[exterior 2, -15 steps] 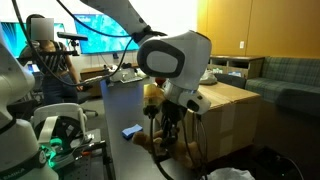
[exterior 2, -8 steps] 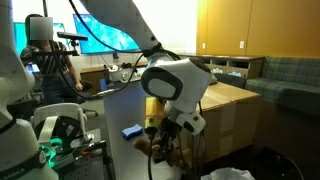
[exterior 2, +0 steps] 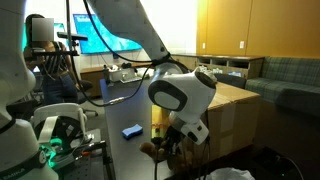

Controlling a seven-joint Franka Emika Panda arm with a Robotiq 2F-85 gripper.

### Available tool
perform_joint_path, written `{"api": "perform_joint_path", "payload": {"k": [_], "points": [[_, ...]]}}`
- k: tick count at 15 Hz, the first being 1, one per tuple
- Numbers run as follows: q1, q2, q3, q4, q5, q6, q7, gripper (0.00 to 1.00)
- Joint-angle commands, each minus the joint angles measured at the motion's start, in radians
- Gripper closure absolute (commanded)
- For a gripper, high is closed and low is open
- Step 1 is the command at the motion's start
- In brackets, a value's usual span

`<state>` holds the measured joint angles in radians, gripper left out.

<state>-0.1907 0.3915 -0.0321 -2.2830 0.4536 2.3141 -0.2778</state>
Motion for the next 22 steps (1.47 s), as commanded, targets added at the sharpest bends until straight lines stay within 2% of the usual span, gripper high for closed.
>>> {"api": "perform_joint_path", "payload": {"k": [1, 9, 21, 22], "points": [[-0.026, 0.022, 0.036, 0.08, 0.042, 0.024, -0.044, 0.95], [-0.022, 0.066, 0.059, 0.204, 0.021, 0.003, -0.032, 0.95], [-0.058, 0.128, 0.045, 0.126, 0.011, -0.032, -0.001, 0.95], [-0.059, 0.121, 0.046, 0.115, 0.011, -0.034, -0.001, 0.7]]}}
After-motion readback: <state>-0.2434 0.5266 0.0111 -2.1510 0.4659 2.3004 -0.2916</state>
